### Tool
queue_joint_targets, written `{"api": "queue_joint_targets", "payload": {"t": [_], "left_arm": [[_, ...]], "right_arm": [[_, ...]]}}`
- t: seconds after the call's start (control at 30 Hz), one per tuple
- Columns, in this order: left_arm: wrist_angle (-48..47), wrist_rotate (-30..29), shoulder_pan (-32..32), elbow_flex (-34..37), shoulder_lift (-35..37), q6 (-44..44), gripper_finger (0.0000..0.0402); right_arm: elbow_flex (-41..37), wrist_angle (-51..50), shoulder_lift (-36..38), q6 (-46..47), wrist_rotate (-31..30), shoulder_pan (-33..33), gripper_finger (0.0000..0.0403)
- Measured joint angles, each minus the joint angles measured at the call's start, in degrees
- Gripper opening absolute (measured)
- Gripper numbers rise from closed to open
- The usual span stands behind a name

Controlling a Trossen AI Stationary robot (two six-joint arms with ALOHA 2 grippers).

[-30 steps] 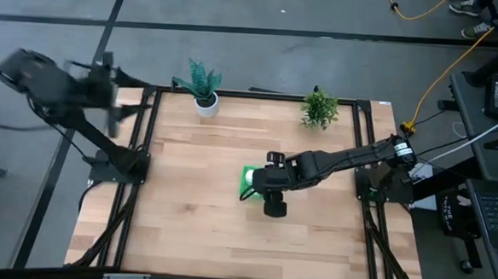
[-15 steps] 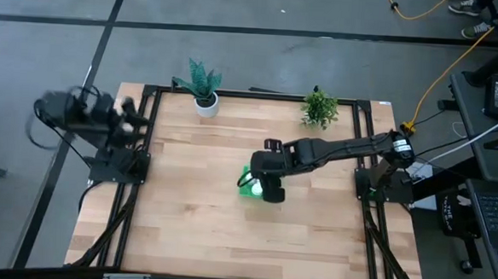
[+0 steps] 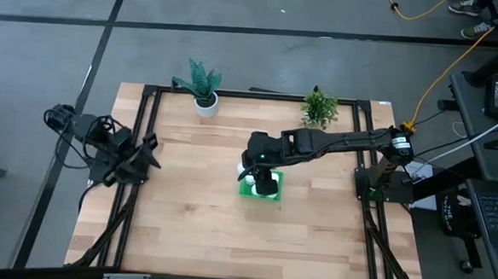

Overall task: Pick and place pill bottles into a basket
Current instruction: Put the white pill bottle into the green bin

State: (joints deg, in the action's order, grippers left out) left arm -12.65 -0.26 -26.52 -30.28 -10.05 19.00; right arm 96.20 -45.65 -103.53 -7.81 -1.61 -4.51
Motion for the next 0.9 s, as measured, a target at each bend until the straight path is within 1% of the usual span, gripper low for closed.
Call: {"api": "queue_joint_targets", "payload": {"t": [0.13, 0.23, 0.27, 0.33, 0.4, 0.47, 0.53, 0.8, 0.9], "left_arm": [[-7.37, -0.3, 0.0, -0.37, 5.12, -1.28, 0.0193], [-8.34, -2.3, 0.0, 0.72, 10.04, -2.7, 0.018], [-8.43, -3.79, 0.0, 0.93, 9.99, -3.26, 0.0176], [-11.62, -5.96, 0.07, 1.37, 9.96, -4.67, 0.017], [-10.86, -6.87, -0.03, 2.31, 9.73, -4.84, 0.0164], [-11.04, -10.43, 0.07, 4.68, 9.75, -5.18, 0.016], [-8.61, -11.18, 0.07, 7.63, 9.96, -4.05, 0.0157], [9.66, -10.16, 0.11, 19.29, 10.0, -0.15, 0.015], [12.41, -9.78, 0.21, 23.97, 10.02, 2.06, 0.015]], "right_arm": [[0.0, 0.11, 0.01, 2.67, -0.24, 0.02, 0.0178], [0.0, 0.71, 0.02, 5.41, -2.53, 0.0, 0.0178], [-0.02, 0.79, 0.02, 6.05, -3.14, 0.0, 0.0178], [-0.02, 1.24, 0.02, 6.14, -3.67, -0.14, 0.0178], [-0.02, 1.62, 0.02, 6.06, -3.96, -0.39, 0.0178], [-0.02, 1.61, 0.02, 5.79, -4.07, -0.42, 0.0178], [-0.02, 1.57, 0.02, 5.55, -4.04, -0.44, 0.0178], [-0.02, 1.33, 0.02, 3.18, -4.03, -0.38, 0.0178], [-0.02, 1.35, 0.02, 2.93, -4.02, -0.39, 0.0178]]}}
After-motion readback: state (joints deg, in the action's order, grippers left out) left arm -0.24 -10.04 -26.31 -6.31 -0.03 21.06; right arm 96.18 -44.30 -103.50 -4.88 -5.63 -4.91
